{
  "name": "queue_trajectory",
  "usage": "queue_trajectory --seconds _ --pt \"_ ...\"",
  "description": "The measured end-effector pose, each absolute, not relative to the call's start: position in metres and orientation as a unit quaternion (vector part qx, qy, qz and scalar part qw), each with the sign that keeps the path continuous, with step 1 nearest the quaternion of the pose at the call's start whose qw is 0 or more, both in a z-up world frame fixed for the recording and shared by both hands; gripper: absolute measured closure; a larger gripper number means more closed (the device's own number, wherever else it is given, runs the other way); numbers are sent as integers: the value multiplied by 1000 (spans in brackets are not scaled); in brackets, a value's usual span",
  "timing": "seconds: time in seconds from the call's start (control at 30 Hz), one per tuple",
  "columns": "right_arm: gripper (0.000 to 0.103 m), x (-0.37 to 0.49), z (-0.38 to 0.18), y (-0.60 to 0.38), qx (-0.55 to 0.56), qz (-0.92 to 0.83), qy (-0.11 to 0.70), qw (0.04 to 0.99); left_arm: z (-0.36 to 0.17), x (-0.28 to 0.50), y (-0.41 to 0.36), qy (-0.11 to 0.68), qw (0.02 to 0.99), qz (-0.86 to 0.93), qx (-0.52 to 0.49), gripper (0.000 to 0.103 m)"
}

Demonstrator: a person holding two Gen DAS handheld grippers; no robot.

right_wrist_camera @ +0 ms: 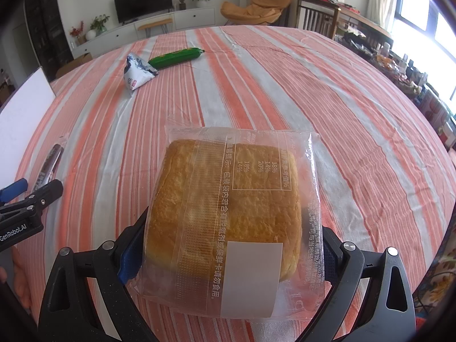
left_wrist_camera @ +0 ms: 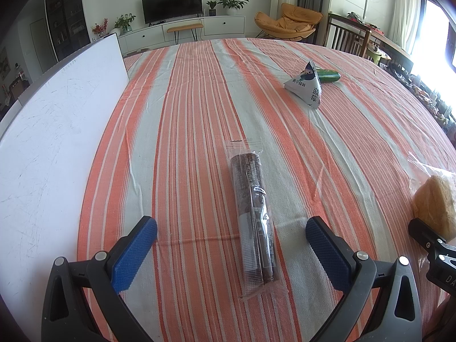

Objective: Organize snacks
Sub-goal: 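Lift the bread loaf bag with the right gripper and hold it, then grasp the dark wrapped bar with the left gripper while the right gripper carries the bread bag to the box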

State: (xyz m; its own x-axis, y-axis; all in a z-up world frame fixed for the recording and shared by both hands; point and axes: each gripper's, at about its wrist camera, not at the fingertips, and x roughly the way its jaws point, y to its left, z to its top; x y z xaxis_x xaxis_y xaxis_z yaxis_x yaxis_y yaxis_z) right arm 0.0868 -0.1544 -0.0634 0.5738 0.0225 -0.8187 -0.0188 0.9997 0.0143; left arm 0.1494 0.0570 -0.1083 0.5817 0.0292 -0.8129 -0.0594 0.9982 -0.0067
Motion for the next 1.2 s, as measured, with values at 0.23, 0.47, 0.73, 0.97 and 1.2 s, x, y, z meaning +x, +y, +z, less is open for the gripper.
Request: queue_trajectory --seconds 0.23,0.47,0.73,0.97,1.2 --pt "8 86 -61 -156 7 11 461 887 -104 146 51 475 880 4 -5 13" --pt "29 77 -44 -165 57 45 433 899 -93 126 44 468 883 -25 -34 87" --pt "29 65 -23 -176 112 71 369 920 -63 83 39 446 886 -82 -95 87" --pt "29 59 -18 -187 143 80 347 923 -25 49 44 415 896 -113 -115 87" --pt "29 55 -12 -180 131 96 337 927 14 16 76 380 903 -127 -157 87"
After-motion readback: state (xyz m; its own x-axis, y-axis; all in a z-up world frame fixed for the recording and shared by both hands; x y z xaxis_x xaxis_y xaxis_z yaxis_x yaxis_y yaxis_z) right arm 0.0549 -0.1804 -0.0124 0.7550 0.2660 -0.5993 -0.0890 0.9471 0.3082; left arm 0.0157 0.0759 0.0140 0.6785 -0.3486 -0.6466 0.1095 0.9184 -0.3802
